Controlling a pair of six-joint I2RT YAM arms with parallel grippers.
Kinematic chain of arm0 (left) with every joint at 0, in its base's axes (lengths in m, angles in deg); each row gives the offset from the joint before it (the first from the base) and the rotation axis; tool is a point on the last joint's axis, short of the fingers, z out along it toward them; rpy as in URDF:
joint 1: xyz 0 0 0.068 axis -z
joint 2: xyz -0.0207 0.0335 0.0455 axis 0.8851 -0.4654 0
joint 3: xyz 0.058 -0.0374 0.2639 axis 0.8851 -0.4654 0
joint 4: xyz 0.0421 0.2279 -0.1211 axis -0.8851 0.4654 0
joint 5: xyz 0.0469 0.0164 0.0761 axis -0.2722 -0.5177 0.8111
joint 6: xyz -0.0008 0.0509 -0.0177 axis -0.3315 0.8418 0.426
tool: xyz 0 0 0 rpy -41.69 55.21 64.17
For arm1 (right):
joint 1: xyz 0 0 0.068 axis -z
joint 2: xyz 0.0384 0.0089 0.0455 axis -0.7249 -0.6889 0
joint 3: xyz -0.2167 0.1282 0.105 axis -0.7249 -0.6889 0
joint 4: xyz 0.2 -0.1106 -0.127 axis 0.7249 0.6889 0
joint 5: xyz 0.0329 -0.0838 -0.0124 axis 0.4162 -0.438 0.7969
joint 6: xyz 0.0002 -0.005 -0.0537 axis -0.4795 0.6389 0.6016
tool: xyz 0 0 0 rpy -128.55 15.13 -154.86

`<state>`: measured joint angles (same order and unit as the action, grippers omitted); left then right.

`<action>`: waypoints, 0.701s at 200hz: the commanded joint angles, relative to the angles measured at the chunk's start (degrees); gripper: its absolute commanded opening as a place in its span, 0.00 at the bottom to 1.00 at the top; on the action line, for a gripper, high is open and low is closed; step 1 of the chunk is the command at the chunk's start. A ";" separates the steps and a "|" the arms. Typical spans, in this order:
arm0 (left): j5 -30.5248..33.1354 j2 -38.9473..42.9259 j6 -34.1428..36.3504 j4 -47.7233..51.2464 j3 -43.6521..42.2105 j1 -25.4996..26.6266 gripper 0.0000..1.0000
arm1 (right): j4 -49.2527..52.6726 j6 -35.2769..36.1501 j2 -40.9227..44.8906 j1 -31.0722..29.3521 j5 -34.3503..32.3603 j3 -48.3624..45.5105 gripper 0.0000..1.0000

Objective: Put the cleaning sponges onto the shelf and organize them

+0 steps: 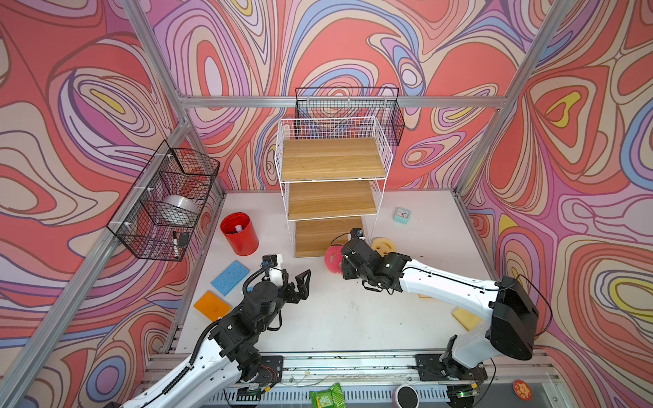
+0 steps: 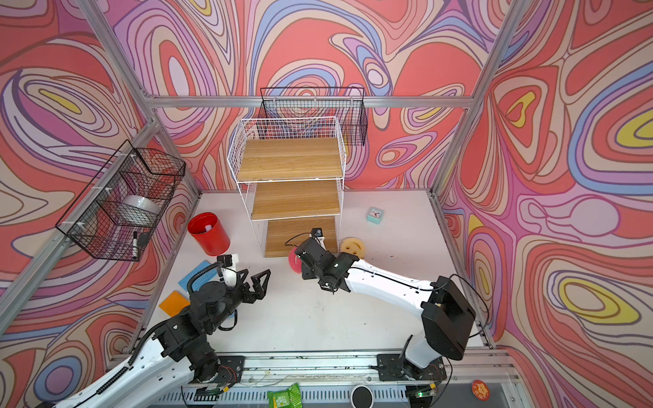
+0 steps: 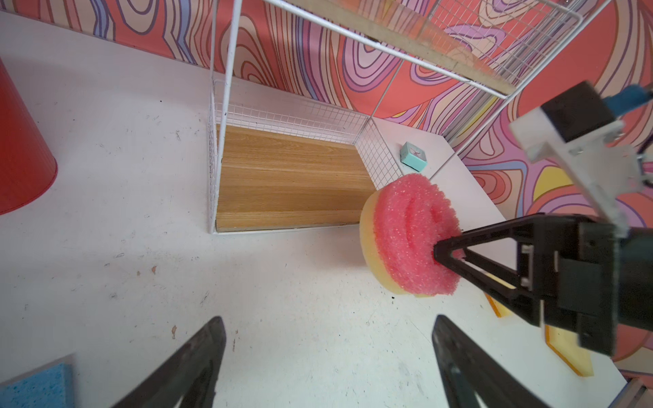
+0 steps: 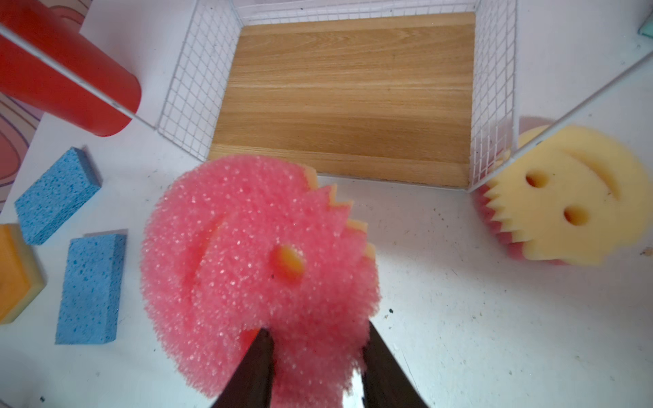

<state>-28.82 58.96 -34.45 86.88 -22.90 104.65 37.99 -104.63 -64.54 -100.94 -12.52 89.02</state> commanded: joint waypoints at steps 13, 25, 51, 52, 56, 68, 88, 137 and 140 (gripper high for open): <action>-1.21 1.00 1.87 3.38 2.84 0.19 0.92 | 7.46 2.70 4.36 -2.20 -3.66 4.95 0.39; -1.25 1.41 1.78 2.70 2.46 0.23 0.91 | 7.73 3.08 4.84 -2.29 -3.58 6.55 0.39; -1.86 0.88 2.64 -0.63 1.82 0.23 0.86 | 5.42 4.06 4.28 -2.24 -4.14 9.67 0.39; -1.86 0.79 2.68 -0.80 1.82 0.24 0.86 | 5.25 4.12 4.06 -2.28 -4.26 10.07 0.39; -2.06 0.52 3.01 -1.50 1.83 0.24 0.84 | 5.08 4.30 3.69 -2.25 -4.48 10.86 0.39; -2.55 -0.63 3.73 -3.41 2.15 0.24 0.80 | 4.56 4.99 2.01 -2.30 -4.76 13.97 0.39; -1.71 -3.20 4.12 -5.53 2.94 0.24 0.71 | 4.05 6.00 -0.61 -2.30 -4.87 18.96 0.39; 1.77 -6.59 4.01 -14.70 3.02 0.15 0.67 | 4.67 8.33 -7.73 -2.30 -5.02 29.14 0.41; 2.07 -7.16 4.10 -15.07 3.20 0.15 0.67 | 4.58 8.35 -7.97 -2.30 -4.94 29.35 0.41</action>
<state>-29.69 53.78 -31.26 78.92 -21.48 104.65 42.68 -98.19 -69.85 -102.93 -16.63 115.27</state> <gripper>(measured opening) 0.676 0.409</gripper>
